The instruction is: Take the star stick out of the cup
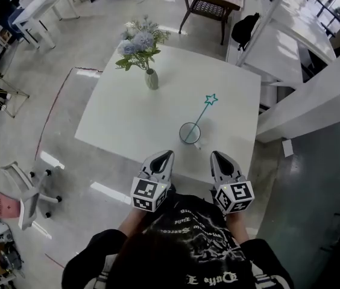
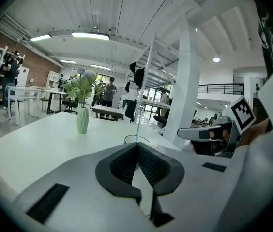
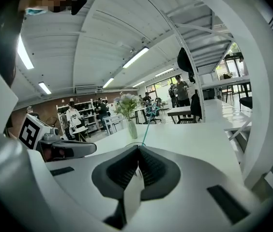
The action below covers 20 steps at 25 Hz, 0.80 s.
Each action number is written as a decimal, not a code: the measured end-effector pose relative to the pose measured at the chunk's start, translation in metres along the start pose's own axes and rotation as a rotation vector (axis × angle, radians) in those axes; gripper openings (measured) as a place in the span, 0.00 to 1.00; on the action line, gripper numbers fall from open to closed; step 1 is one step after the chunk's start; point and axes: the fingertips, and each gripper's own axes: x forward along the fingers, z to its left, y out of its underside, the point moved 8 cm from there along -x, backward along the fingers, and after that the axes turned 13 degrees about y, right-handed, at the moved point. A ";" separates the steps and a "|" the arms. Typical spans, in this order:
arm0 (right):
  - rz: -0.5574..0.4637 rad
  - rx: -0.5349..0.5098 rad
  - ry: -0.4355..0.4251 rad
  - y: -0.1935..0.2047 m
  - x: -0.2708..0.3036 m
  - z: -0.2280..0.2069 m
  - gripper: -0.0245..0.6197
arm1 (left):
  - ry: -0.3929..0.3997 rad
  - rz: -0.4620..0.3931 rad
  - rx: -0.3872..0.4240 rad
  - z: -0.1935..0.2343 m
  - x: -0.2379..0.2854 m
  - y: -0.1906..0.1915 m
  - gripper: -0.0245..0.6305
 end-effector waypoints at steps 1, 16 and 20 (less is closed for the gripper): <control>-0.001 0.008 0.010 -0.002 0.006 0.002 0.05 | 0.012 0.002 0.004 0.007 0.003 -0.003 0.07; -0.022 0.086 0.128 -0.018 0.056 0.019 0.22 | 0.078 -0.015 0.034 0.066 0.012 -0.026 0.07; -0.001 0.081 0.108 -0.020 0.065 0.016 0.30 | 0.034 -0.021 0.023 0.070 0.006 -0.025 0.07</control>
